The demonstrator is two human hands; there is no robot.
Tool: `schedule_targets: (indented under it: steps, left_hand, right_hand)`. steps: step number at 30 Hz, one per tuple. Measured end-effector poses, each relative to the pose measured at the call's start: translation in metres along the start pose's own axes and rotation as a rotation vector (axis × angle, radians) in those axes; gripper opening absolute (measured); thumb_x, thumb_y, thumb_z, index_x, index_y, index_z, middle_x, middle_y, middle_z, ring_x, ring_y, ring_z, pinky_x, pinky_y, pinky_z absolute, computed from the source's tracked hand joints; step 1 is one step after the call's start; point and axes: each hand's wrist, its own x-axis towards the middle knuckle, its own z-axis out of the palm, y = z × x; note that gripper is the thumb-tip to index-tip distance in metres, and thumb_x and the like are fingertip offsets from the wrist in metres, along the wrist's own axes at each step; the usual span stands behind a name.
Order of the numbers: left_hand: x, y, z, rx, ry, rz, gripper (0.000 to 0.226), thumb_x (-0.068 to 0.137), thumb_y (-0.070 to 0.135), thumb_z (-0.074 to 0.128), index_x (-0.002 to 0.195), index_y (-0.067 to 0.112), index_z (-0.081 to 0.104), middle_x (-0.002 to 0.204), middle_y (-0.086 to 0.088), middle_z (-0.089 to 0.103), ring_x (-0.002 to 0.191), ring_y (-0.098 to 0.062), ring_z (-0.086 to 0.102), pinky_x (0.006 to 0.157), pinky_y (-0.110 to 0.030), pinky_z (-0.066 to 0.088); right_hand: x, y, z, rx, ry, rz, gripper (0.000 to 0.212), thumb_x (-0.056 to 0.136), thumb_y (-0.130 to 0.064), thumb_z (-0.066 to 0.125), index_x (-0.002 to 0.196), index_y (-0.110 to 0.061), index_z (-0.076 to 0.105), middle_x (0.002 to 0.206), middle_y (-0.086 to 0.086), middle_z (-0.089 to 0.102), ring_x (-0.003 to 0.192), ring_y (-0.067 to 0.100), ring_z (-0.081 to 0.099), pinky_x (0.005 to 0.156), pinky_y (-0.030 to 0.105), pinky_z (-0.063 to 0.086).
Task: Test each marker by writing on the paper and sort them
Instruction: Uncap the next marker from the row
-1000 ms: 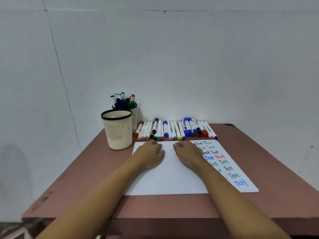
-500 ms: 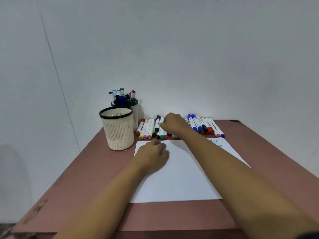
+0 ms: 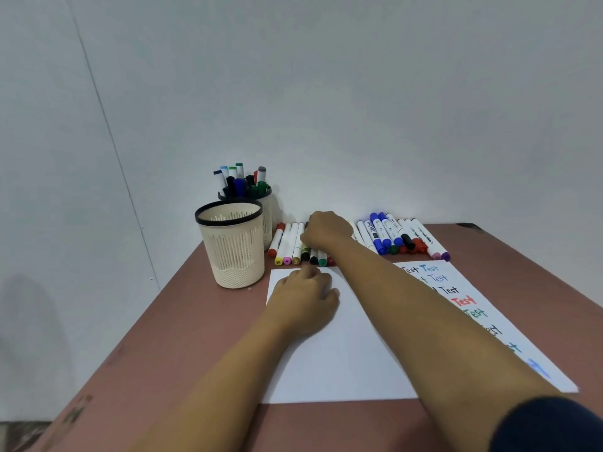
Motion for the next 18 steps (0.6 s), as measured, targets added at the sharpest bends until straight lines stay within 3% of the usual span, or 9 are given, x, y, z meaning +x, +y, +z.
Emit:
schedule_targets:
  steps: [4,9,12,15,18]
  left_hand:
    - [0.000,0.001,-0.003,-0.003,-0.002,-0.010,0.030,0.095,0.035,0.040,0.101,0.011,0.057,0.120,-0.003,0.049,0.111,-0.023,0.047,0.091,-0.033,0.038]
    - [-0.003,0.007,-0.013,-0.065,0.021,-0.039,0.036,0.098,0.033,0.038,0.114,0.010,0.060,0.128,-0.003,0.051,0.117,-0.016,0.046,0.093,-0.030,0.038]
    - [-0.003,0.010,-0.019,-0.105,0.082,-0.069,0.034,0.099,0.029,0.038,0.117,0.011,0.062,0.125,-0.005,0.054,0.116,-0.018,0.047,0.092,-0.031,0.040]
    - [-0.003,0.008,-0.024,-0.094,0.295,-0.124,0.029,0.096,0.027,0.044,0.112,0.014,0.064,0.114,-0.004,0.057,0.106,-0.022,0.054,0.079,-0.031,0.044]
    - [-0.005,0.003,-0.028,-0.076,0.448,0.016,0.036,0.087,0.022,0.062,0.119,0.007,0.058,0.115,-0.014,0.056,0.107,-0.034,0.054,0.080,-0.040,0.050]
  right_hand:
    - [-0.007,0.008,-0.009,0.157,0.096,0.024,0.032,0.092,-0.024,0.053,0.063,-0.016,0.041,0.068,-0.002,0.048,0.068,0.018,0.048,0.053,0.023,0.031]
    - [-0.026,0.024,-0.038,0.457,0.179,0.051,0.045,0.092,-0.033,0.054,0.058,-0.012,0.033,0.058,0.003,0.044,0.052,0.016,0.039,0.047,0.026,0.027]
    - [-0.050,0.040,-0.056,0.633,0.214,0.034,0.028,0.087,-0.019,0.056,0.064,-0.009,0.043,0.070,0.011,0.054,0.061,0.022,0.045,0.055,0.027,0.034]
    - [-0.083,0.059,-0.069,0.813,0.223,0.048,0.012,0.086,-0.017,0.058,0.081,-0.006,0.056,0.069,0.005,0.059,0.060,0.016,0.050,0.059,0.027,0.041]
    - [-0.114,0.074,-0.071,0.891,0.209,0.072,0.012,0.087,-0.015,0.060,0.079,-0.007,0.059,0.060,0.001,0.054,0.052,0.013,0.045,0.056,0.026,0.038]
